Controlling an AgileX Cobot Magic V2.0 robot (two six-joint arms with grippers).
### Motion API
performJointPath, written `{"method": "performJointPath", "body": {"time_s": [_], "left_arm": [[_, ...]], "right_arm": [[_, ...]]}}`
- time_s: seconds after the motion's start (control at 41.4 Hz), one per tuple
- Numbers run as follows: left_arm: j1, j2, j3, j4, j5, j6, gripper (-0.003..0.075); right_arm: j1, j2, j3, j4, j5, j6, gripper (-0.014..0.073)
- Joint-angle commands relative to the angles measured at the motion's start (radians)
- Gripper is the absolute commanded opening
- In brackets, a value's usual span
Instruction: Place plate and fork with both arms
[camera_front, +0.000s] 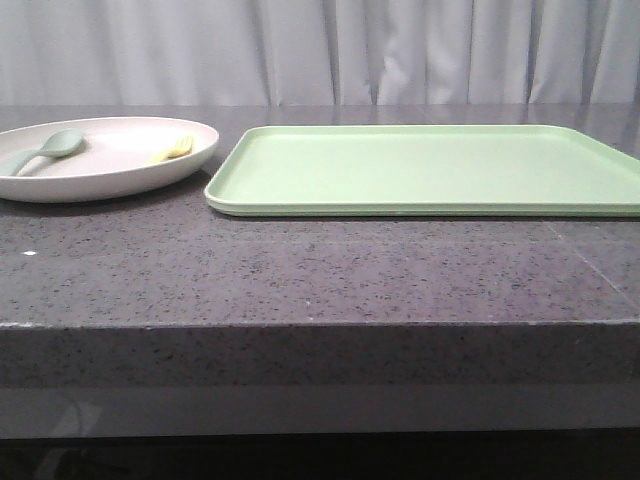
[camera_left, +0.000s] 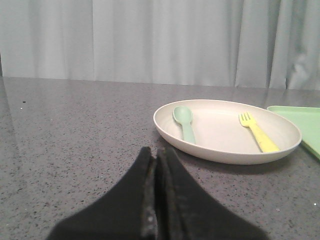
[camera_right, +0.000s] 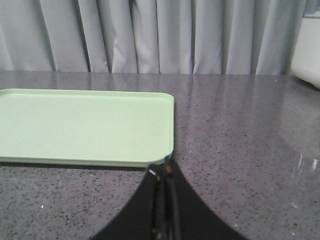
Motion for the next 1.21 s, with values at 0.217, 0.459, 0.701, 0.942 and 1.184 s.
{"method": "performJointPath", "body": {"time_s": [0.217, 0.459, 0.701, 0.942, 1.184], "left_arm": [[0.002, -0.024, 0.009, -0.007, -0.088, -0.010, -0.0020], [0.002, -0.024, -0.024, -0.007, -0.153, -0.010, -0.0020], [0.002, 0.025, -0.283, -0.007, 0.007, -0.010, -0.0020], [0.002, 0.204, -0.590, -0.007, 0.299, -0.010, -0.0020], [0.002, 0.380, -0.729, -0.007, 0.454, -0.010, -0.0020]], "right_arm": [[-0.003, -0.019, -0.005, -0.006, -0.090, -0.007, -0.0068], [-0.003, -0.019, -0.031, -0.006, -0.104, -0.007, -0.0068], [-0.003, 0.015, -0.270, -0.015, 0.103, -0.007, -0.0068], [-0.003, 0.184, -0.507, -0.029, 0.282, -0.007, -0.0068], [-0.003, 0.366, -0.613, -0.029, 0.390, -0.007, -0.0068]]}}
